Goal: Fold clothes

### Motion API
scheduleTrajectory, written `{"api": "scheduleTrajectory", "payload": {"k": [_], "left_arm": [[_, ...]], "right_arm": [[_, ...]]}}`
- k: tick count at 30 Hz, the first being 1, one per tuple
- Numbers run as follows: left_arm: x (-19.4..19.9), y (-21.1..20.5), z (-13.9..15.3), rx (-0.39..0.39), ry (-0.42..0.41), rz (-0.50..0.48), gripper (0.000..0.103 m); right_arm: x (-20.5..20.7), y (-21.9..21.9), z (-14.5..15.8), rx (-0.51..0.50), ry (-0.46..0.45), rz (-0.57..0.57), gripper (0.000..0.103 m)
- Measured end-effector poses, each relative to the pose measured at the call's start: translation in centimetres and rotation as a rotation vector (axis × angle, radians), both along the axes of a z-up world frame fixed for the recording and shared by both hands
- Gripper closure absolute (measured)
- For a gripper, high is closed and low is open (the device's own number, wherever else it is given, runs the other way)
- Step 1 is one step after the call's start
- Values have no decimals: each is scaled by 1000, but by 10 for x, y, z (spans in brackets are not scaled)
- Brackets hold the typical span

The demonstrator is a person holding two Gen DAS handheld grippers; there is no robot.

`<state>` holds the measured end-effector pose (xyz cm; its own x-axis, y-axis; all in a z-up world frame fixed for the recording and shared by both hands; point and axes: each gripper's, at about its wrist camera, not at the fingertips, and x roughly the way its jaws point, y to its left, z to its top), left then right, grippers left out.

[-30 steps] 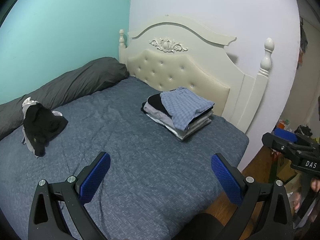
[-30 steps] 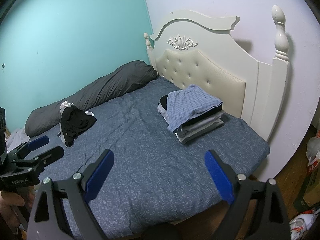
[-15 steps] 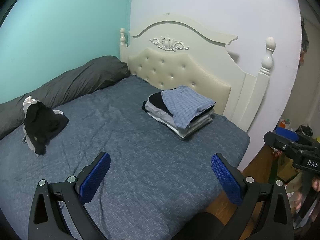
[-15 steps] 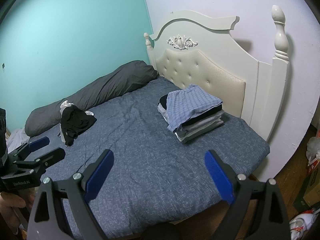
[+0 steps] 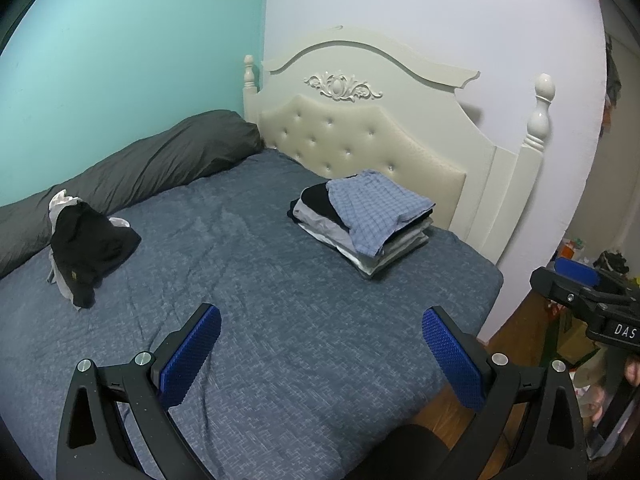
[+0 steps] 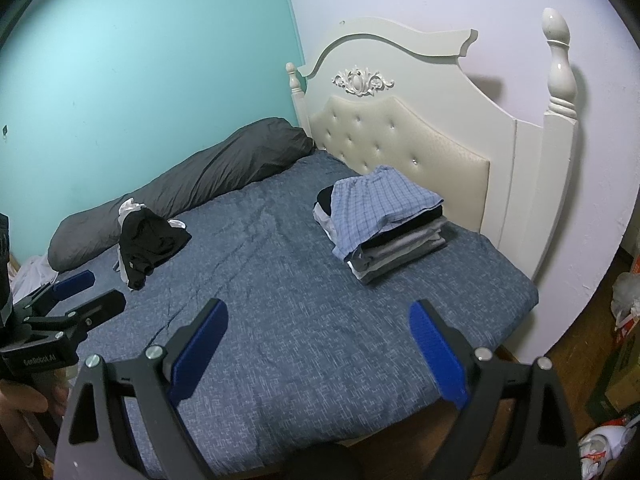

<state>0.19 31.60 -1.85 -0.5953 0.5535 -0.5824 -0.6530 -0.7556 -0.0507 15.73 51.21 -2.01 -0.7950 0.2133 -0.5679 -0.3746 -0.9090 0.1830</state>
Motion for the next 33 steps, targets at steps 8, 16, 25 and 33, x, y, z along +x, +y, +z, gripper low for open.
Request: {"api": "scheduleTrajectory", "payload": {"k": [8, 16, 25, 33], "left_arm": [[2, 1, 0, -3, -2, 1, 0], [1, 0, -1, -5, -8, 6, 0], [1, -2, -1, 0, -12, 4, 0], [1, 0, 0, -1, -6, 2, 0]], "right_arm": [[2, 1, 0, 0, 1, 1, 10], [3, -1, -1, 1, 0, 1, 10], [2, -2, -2, 0, -3, 5, 10], [3, -2, -2, -1, -3, 5, 10]]}}
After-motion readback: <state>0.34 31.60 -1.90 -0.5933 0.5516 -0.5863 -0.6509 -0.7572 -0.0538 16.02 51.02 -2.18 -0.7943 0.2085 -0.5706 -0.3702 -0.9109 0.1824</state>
